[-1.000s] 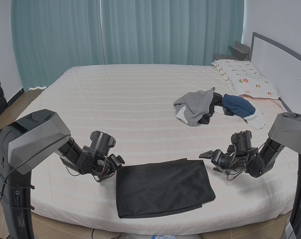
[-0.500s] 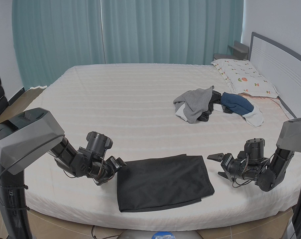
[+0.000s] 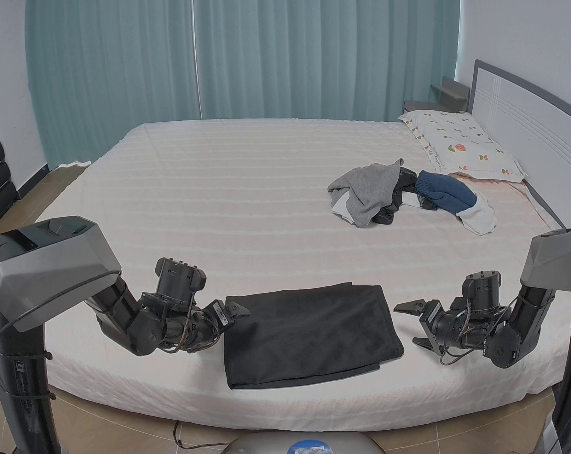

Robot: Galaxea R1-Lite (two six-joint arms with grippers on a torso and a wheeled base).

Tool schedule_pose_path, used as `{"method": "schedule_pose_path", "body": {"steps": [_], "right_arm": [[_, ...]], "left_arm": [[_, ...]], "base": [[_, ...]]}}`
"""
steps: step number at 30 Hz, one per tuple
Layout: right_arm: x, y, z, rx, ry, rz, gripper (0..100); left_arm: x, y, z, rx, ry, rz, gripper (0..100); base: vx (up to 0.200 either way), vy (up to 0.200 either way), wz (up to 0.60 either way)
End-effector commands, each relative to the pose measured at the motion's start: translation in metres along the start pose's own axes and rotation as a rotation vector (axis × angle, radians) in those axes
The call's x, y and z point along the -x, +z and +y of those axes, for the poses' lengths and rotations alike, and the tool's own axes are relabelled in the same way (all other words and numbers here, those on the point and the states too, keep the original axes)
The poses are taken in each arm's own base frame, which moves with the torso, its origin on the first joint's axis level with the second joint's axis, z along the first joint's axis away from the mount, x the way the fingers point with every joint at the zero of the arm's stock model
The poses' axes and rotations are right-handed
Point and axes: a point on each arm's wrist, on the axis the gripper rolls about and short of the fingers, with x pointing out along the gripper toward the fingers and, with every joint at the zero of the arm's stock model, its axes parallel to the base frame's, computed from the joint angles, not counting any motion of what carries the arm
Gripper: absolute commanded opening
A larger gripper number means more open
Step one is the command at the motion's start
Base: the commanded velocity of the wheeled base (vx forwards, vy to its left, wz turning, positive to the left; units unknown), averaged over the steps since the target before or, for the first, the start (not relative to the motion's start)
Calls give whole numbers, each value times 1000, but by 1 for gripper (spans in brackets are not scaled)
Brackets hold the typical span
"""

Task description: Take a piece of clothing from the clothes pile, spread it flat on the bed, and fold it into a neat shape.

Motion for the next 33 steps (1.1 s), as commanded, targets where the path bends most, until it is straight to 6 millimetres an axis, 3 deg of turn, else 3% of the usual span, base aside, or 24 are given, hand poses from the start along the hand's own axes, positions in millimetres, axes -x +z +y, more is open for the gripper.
{"method": "schedule_pose_path", "body": {"steps": [1,12,26,27,33], "right_arm": [[-1,-1,-2,-3,-7,7,100],[-1,-3,-2,3,-7,11,100],[-2,-4,-2,4,-8,15,100],[-2,-4,-2,5,-7,15,100],[-1,-4,-2,5,-6,14,100]], "left_arm": [[5,-8,19,-67,-35,37,100],[-7,-18,27,-235,-48,43,100],[-14,-19,22,-252,-103,-2,100],[-16,-20,22,-255,-98,1,0],[-19,-24,21,-260,-86,-1,0]], "base": [[0,0,0],[0,0,0],[0,0,0],[0,0,0],[0,0,0]]}}
